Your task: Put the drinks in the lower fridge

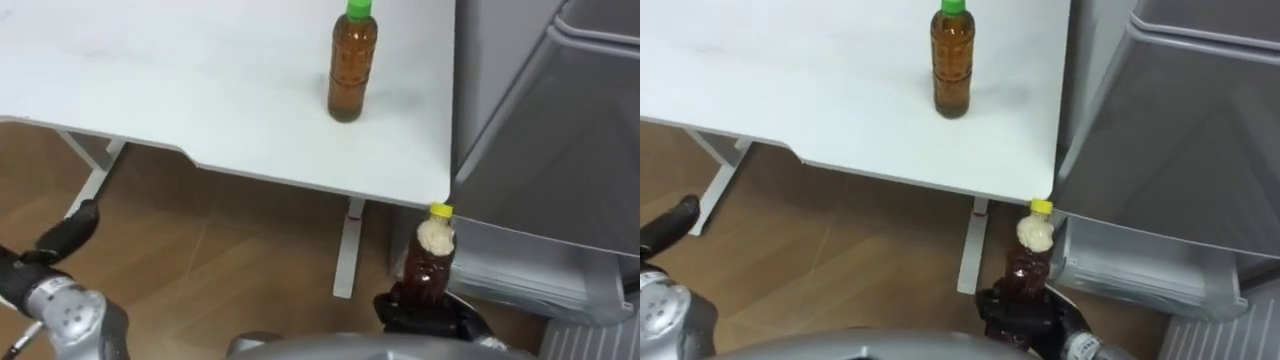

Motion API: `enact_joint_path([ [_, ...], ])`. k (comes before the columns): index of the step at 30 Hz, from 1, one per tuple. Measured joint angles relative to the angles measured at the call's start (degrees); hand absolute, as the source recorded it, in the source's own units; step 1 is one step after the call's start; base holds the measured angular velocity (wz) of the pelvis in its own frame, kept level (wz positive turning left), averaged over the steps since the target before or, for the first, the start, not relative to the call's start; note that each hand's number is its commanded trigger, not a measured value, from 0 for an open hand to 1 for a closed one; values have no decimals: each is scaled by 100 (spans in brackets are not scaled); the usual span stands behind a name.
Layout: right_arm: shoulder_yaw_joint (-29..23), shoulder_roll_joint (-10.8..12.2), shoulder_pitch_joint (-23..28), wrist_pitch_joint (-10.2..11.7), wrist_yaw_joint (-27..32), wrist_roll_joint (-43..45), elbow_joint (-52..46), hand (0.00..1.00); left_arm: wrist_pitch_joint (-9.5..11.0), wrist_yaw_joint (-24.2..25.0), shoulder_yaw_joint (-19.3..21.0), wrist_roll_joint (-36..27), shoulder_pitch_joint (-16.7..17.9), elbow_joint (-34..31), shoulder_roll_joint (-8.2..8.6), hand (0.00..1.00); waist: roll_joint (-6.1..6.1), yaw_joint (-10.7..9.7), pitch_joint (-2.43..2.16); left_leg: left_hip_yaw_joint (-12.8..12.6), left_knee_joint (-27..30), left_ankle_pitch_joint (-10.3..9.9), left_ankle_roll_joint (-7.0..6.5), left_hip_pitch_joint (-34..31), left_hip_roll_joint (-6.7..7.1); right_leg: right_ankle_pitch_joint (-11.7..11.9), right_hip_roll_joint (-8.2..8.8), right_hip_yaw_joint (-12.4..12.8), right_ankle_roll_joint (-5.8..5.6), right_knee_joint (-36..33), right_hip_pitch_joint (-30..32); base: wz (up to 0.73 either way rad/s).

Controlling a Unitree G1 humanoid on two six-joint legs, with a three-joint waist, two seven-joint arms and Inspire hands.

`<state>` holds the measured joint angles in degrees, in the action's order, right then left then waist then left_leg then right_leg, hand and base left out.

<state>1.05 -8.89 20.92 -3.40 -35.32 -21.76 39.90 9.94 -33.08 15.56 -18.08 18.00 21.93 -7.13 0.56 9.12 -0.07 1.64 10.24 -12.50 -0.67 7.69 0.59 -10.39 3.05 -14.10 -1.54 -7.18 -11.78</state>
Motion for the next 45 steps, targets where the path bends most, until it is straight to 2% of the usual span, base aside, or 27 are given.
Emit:
enact_joint_path([
  [2, -72, -7, -35, -13, 79, -256, 231, 100, -47, 146, -37, -11, 68, 262, -3, 0, 22, -81, 1, -21, -2, 1, 0, 5, -2, 0, -1, -7, 0, -9, -1, -2],
  [5, -338, -14, -179, -22, 163, -586, 812, 100, -140, 352, -36, -45, 53, 1055, -17, 0, 5, -143, -1, -32, -25, 0, 0, 17, -1, 0, -2, 4, 0, -11, 3, -1],
  [11, -904, -157, -210, -9, 278, -1525, 1809, 100, -287, 931, -4, -252, 444, 2141, -24, 0, -5, -226, 5, -113, -64, -37, -1, 91, -28, 0, -18, 65, -1, -12, -16, -6],
  [14, -928, -294, -268, -21, 346, -1957, 2336, 100, -415, 1299, -9, -267, 435, 2841, -60, 0, 7, -304, 13, -121, -66, -37, -1, 99, -30, -1, -19, 68, -2, -30, -13, -1],
  [18, -938, -303, -343, -49, 504, -2408, 2847, 100, -661, 1727, -18, -354, 405, 3401, -12, 0, 20, -398, 18, -186, -55, -42, 3, 101, -43, -2, -28, 135, -3, -38, 9, -7],
  [25, -910, -293, -463, -192, 875, -2594, 3139, 100, -907, 2213, -16, -418, 266, 3813, -18, 0, 43, -546, 18, -275, -21, -41, 3, 68, -43, -41, -8, 180, -1, -57, 86, -4],
  [27, -907, -229, -467, -298, 1045, -2975, 3182, 100, -991, 2380, -28, -418, 199, 3952, -21, 0, 55, -572, 13, -304, -23, -42, 3, 71, -51, -46, -14, 180, -2, -57, 84, 0],
  [33, -901, -125, -616, -400, 1224, -3526, 3346, 100, -1191, 2720, -226, -183, 41, 4031, -22, 0, 55, -577, 16, -465, -12, -56, 20, 84, -84, -48, -34, 275, 0, -57, 92, -4],
  [36, -889, -75, -726, -421, 1283, -3655, 3347, 100, -1211, 2894, -405, 222, -57, 4096, -43, 0, 51, -582, 17, -466, -18, -57, 20, 74, -83, -48, -36, 278, 0, -57, 92, -1],
  [40, -781, -34, -920, -416, 1362, -3929, 3337, 100, -1215, 3003, -773, 416, -212, 4121, -41, 0, 39, -627, 22, -476, -17, -59, 16, 76, -79, -48, -33, 270, 1, -57, 99, 0],
  [44, -665, 33, -1107, -410, 1495, -4499, 3178, 100, -1214, 3083, -1048, 784, -410, 4119, -76, 0, 18, -635, 25, -484, -50, -59, 14, 22, -75, -48, -33, 279, 0, -56, 191, -1],
  [45, -663, 67, -1133, -407, 1529, -4729, 3065, 100, -1214, 3082, -1134, 912, -423, 4106, -96, 0, 14, -697, 27, -481, -37, -58, 14, -8, -72, -49, -29, 258, -1, -53, 202, 7],
])
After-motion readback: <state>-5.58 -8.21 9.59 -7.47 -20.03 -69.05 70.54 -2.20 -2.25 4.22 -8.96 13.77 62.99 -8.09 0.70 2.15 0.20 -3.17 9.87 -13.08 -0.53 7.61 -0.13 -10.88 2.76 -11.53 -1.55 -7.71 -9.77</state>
